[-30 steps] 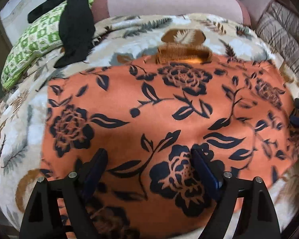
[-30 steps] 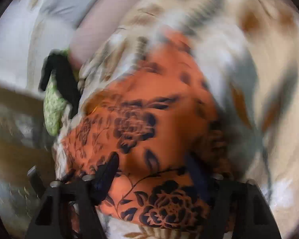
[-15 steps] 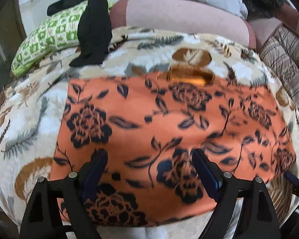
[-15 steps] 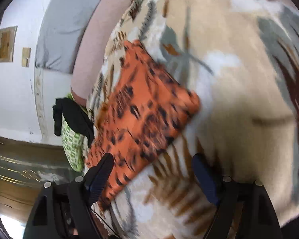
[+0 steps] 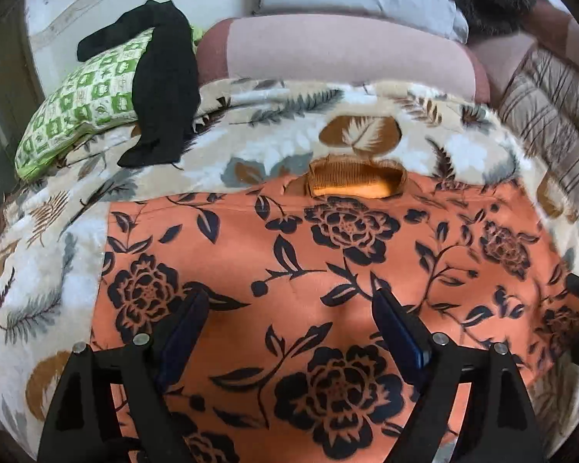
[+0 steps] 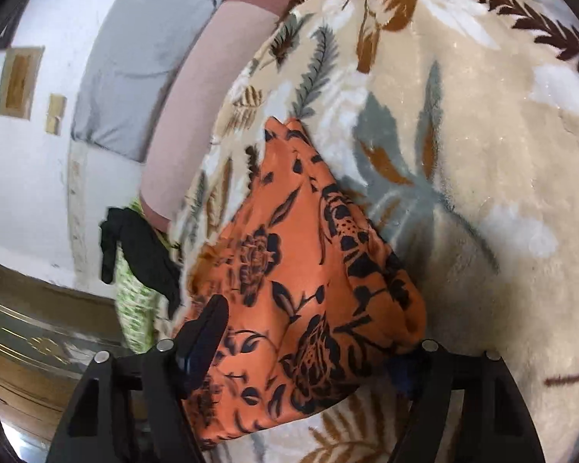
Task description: Fold small clothes
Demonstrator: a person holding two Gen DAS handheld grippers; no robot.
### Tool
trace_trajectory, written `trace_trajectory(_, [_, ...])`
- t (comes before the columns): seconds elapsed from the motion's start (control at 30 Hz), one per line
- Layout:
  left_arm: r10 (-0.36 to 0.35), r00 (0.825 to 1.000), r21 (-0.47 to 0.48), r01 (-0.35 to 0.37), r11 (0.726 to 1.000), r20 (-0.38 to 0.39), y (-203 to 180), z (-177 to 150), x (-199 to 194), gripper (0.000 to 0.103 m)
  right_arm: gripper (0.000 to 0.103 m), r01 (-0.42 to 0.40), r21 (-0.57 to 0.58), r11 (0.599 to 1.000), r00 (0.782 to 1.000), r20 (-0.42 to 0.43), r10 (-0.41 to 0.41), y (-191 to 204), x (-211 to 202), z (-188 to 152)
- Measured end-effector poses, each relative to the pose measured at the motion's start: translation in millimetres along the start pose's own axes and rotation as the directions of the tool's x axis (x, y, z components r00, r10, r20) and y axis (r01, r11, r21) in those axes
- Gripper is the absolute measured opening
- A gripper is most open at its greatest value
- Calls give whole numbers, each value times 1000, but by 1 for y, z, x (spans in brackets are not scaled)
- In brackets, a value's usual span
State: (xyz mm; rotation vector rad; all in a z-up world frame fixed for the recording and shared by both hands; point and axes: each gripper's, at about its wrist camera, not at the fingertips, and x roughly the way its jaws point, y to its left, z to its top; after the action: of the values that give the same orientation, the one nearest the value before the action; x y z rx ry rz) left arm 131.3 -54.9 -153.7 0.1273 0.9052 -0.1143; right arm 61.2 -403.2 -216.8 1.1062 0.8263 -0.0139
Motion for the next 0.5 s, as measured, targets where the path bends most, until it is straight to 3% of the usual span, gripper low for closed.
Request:
trace_trajectory(0.03, [2,996,31,0,1000,-85,-4,-6,21,87,76,-9,17,1000,1000,12,9,-2,-2,-1])
trace_trajectory(0.07, [12,993,49,-6,999,-120,-6,-11,32,88,76,-17,23,1000,1000,21,16,-2,-4,-3])
trace_trajectory(0.13, [15,999,54,-13,998,-52,-4,-14,23,88,76,-28,58,998,999,37,26,-6,-16,-6])
trace_trajectory(0.23, [-3,998,38,6,999,-66,-2,-13,20,88,76,-18,61,998,997,71,13,-15,-36,-6])
trace_trajectory(0.27, [-5,998,34,8,999,-69,0,-14,24,88,76,7,72,997,999,46,-10,-20,-34,-2])
trace_trajectory(0.33, [-1,998,34,3,999,-62,1,-15,25,89,76,-24,112,993,1000,-15,25,-28,-25,2])
trace_trajectory(0.43, [6,998,38,-3,999,-63,-2,-17,22,88,77,-69,84,994,997,-29,72,-20,-16,5])
trace_trajectory(0.47, [0,998,40,3,999,-66,-2,-17,21,88,73,-93,98,991,995,-33,97,-18,-11,6])
trace_trajectory(0.5, [-9,997,43,12,999,-72,2,-15,23,88,56,-100,113,989,994,-34,105,-18,-8,6])
